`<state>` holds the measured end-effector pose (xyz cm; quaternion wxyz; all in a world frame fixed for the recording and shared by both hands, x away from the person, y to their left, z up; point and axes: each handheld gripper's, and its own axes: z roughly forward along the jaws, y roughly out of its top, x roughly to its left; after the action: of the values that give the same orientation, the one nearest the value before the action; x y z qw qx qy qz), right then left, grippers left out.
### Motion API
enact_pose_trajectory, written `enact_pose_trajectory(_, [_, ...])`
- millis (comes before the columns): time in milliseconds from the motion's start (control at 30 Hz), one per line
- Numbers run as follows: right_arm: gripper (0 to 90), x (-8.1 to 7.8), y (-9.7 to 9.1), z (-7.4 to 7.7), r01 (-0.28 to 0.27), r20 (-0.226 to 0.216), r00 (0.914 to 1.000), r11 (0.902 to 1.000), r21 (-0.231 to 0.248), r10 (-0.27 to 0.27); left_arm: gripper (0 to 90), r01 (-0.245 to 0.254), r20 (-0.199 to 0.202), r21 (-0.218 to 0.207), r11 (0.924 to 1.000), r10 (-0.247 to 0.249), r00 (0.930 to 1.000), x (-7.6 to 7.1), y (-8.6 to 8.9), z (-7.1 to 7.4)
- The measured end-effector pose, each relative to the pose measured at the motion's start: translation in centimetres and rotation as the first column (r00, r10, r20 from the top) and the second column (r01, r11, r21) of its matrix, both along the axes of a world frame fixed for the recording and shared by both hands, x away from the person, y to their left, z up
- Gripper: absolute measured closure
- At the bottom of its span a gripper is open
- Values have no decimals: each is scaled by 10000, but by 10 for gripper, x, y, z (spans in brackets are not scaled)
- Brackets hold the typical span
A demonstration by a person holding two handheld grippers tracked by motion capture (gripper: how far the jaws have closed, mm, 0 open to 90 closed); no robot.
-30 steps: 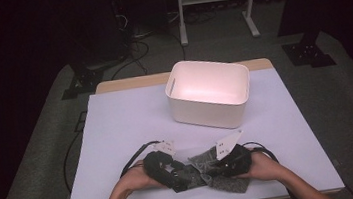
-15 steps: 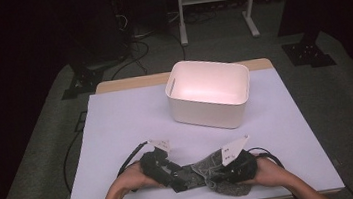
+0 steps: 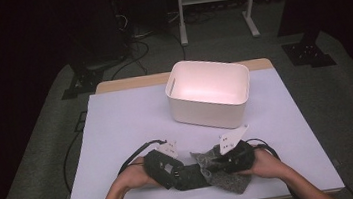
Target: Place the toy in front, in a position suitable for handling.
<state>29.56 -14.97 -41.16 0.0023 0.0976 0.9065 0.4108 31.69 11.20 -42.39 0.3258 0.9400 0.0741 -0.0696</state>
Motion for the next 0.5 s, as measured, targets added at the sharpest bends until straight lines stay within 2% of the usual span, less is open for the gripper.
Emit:
enact_pose_trajectory(67, [820, 6, 0, 3, -25, -238, 9997, 9999, 147, 29, 288, 182, 478, 127, 9998, -188, 9987, -5, -1, 2])
enact_pose_trajectory(133, [820, 10, -1, 6, -64, -435, 9990, 9996, 279, 76, 288, 216, 664, 97, 9997, -222, 9975, -7, -1, 2])
enact_pose_trajectory(267, [819, 12, -1, 17, -62, -233, 9997, 9995, 318, 70, 290, 490, 1271, 198, 9986, -511, 9906, -13, -1, 4])
enact_pose_trajectory(300, [819, 13, -1, 21, -44, -150, 9999, 9993, 365, 50, 292, 490, 1271, 198, 9986, -511, 9906, -13, -1, 4])
enact_pose_trajectory(333, [819, 14, 0, 24, 4, -174, 9998, 9991, 428, 4, 292, 722, 1761, 303, 9969, -764, 9814, -17, -2, 6])
enact_pose_trajectory(400, [820, 16, 2, 25, -65, -154, 9999, 9997, 237, 69, 294, 908, 2073, 348, 9953, -960, 9736, -20, -1, 7])
enact_pose_trajectory(467, [817, 17, 7, 18, -366, -468, 9983, 9990, -251, 354, 294, 915, 2148, 293, 9954, -957, 9720, -21, 0, 6])
enact_pose_trajectory(500, [815, 16, 9, 15, -391, -503, 9980, 9986, -350, 373, 294, 885, 2144, 241, 9958, -916, 9724, -21, 0, 5])
